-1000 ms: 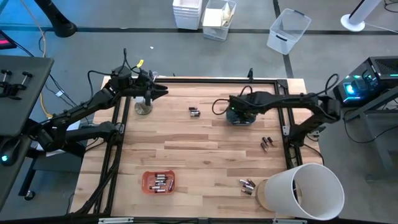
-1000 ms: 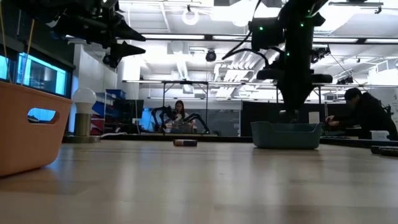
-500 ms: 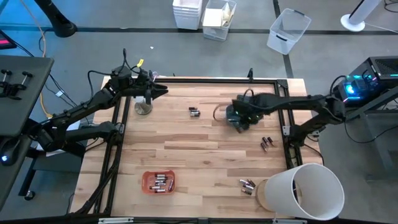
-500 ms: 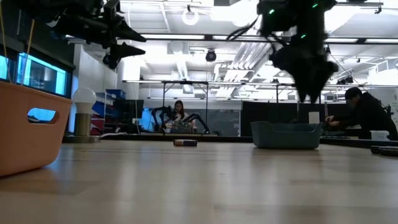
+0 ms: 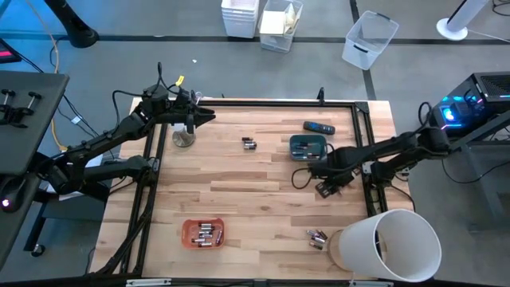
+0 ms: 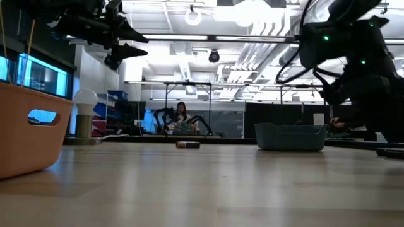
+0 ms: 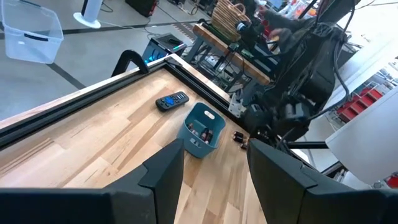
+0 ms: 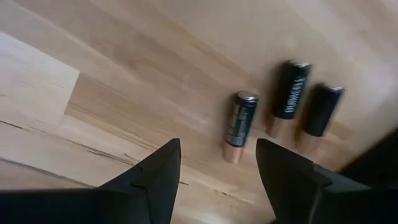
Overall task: Sort batteries
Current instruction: Put the black battery into the blue bin
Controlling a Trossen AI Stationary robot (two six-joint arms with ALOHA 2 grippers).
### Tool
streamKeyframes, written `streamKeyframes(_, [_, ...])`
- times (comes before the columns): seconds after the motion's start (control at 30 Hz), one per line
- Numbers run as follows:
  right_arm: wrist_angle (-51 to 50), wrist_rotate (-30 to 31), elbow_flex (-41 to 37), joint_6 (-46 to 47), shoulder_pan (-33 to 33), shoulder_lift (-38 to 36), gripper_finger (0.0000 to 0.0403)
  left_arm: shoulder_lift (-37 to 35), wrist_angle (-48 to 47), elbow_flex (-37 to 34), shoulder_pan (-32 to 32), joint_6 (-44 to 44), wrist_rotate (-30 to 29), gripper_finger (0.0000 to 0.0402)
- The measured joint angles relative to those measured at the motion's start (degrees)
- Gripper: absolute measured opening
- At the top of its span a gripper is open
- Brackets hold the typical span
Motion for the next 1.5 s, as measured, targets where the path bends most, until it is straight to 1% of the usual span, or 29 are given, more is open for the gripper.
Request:
streamKeyframes(0.17, [3.5, -0.6, -4.5, 2.9, 0.6, 0.0, 0.0203, 0.0, 0.0, 0.0, 0.0, 0.0, -0.7, 0.017])
streamKeyframes(0.33, [6.8, -0.8, -7.4, 3.0, 0.3, 0.0, 0.0202, 0.0, 0.0, 0.0, 0.0, -0.1, -2.3, 0.017])
streamKeyframes(0.43, [9.2, -1.7, -8.1, 2.2, 0.3, -0.1, 0.0189, 0.0, 0.0, 0.0, 0.0, -0.1, -3.1, 0.017])
streamKeyframes(0.53, [10.2, -1.7, -8.7, 2.9, 0.3, -0.2, 0.0147, 0.0, 0.0, 0.0, 0.0, -0.9, -3.3, 0.017])
streamKeyframes(0.67, [10.8, -2.1, -8.5, 2.3, 0.3, -0.4, 0.0037, 0.0, 0.0, 0.0, 0.0, -1.0, -3.4, 0.017])
streamKeyframes(0.7, [10.5, -2.0, -8.0, 1.2, 0.3, -0.6, 0.0033, 0.0, 0.0, 0.0, 0.0, -1.0, -3.4, 0.017])
streamKeyframes(0.77, [10.6, -1.1, -5.1, -0.5, 0.3, -0.6, 0.0033, 0.0, 0.0, 0.0, 0.0, -1.5, -3.4, 0.017])
streamKeyframes(0.83, [11.7, 0.4, -0.5, -2.9, -0.3, -1.9, 0.0033, 0.0, 0.0, 0.0, 0.0, -2.3, -3.4, 0.017])
streamKeyframes(0.9, [13.5, 4.1, 3.4, -5.6, -1.1, -2.3, 0.0033, 0.0, 0.0, 0.0, 0.0, -2.5, -3.4, 0.017])
streamKeyframes(0.97, [15.0, 8.7, 7.2, -6.1, -3.0, -2.1, 0.0033, 0.0, 0.0, 0.0, 0.0, -2.5, -3.4, 0.017])
streamKeyframes(1.03, [15.1, 13.0, 10.3, -6.3, -6.0, -2.3, 0.0033, 0.0, 0.0, 0.0, 0.0, -2.6, -3.4, 0.017])
streamKeyframes(1.1, [13.0, 16.0, 11.8, -7.5, -9.7, -2.2, 0.0033, 0.0, 0.0, 0.0, 0.0, -2.5, -3.4, 0.017])
streamKeyframes(1.2, [12.4, 16.4, 11.6, -10.4, -16.1, -2.2, 0.0033, 0.0, 0.0, 0.0, 0.0, -2.3, -3.5, 0.017])
streamKeyframes(1.27, [13.4, 14.0, 9.9, -11.2, -19.7, -2.2, 0.0033, 0.0, 0.0, 0.0, 0.0, -2.6, -3.4, 0.017])
streamKeyframes(1.33, [15.3, 11.3, 8.4, -12.9, -21.8, -2.1, 0.0033, 0.0, 0.0, 0.0, 0.0, -3.3, -3.4, 0.017])
streamKeyframes(1.4, [18.0, 11.1, 7.5, -14.0, -22.7, -2.2, 0.0051, 0.0, 0.0, 0.0, 0.0, -3.3, -3.4, 0.017])
streamKeyframes(1.5, [17.3, 13.7, 6.6, -14.9, -23.5, -2.0, 0.01, 0.0, 0.0, 0.0, 0.0, -2.9, -3.4, 0.017])
